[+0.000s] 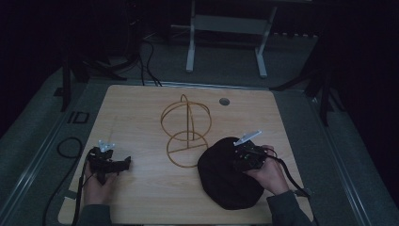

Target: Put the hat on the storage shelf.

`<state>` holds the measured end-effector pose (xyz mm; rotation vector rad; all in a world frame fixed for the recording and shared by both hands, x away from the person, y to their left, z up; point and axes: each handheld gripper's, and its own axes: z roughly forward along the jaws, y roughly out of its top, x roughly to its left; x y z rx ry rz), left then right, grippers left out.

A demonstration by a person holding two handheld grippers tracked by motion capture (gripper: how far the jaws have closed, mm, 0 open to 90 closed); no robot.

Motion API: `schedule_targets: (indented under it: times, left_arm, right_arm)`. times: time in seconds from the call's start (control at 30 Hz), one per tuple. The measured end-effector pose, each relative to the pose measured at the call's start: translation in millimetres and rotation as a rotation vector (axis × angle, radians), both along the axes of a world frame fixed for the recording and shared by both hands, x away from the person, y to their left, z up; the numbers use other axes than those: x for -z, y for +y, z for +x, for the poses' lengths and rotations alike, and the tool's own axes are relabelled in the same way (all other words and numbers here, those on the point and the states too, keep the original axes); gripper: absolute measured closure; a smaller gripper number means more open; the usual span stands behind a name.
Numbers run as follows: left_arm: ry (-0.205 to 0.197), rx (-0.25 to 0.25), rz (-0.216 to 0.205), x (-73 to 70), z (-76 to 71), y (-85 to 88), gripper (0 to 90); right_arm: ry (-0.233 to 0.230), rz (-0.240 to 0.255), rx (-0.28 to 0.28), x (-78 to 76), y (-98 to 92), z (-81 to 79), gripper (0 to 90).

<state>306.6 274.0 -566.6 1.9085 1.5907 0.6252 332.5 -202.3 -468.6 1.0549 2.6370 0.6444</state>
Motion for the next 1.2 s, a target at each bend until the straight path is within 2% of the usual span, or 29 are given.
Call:
schedule_targets:
  times: [0.03, 0.13, 0.27, 0.37, 0.43, 0.5, 0.6, 0.87, 1.07, 1.2]
  left_arm:
    - [0.000, 0.000, 0.000, 0.0, 0.0, 0.0, 1.8]
    - [0.000, 0.000, 0.000, 0.0, 0.0, 0.0, 1.9]
    - [0.000, 0.000, 0.000, 0.0, 0.0, 0.0, 1.9]
    - [0.000, 0.000, 0.000, 0.0, 0.0, 0.0, 1.8]
    - [0.001, -0.001, 0.001, -0.1, 0.0, -0.1, 1.8]
    - [0.001, 0.000, 0.001, -0.1, 0.0, 0.0, 1.8]
    - [0.001, 0.000, 0.001, -0.1, 0.0, 0.0, 1.8]
    - [0.001, 0.000, 0.001, -0.1, 0.0, 0.0, 1.8]
    - [0.001, 0.000, 0.001, -0.1, 0.0, 0.0, 1.8]
    - [0.001, 0.000, 0.001, -0.1, 0.0, 0.0, 1.8]
  right_arm:
    - [0.000, 0.000, 0.000, 0.0, 0.0, 0.0, 42.7]
    - [0.019, 0.011, 0.003, 0.4, 0.7, 1.2, 51.4]
    - [0.039, -0.009, 0.005, 3.6, 2.7, 3.1, 61.1]
    - [0.043, -0.015, 0.004, 4.1, 2.5, 4.3, 67.8]
    - [0.043, -0.015, 0.004, 4.1, 2.5, 4.3, 67.8]
    - [0.048, -0.014, 0.002, 3.6, 1.8, 4.7, 75.1]
    - [0.053, -0.013, 0.003, 2.6, 0.8, 5.2, 80.8]
    - [0.075, -0.001, 0.013, -5.1, -3.7, 7.5, 84.5]
    - [0.069, -0.003, 0.011, -16.6, -5.4, 9.0, 84.8]
    - [0.095, -0.006, 0.007, -23.0, -6.7, 12.3, 85.2]
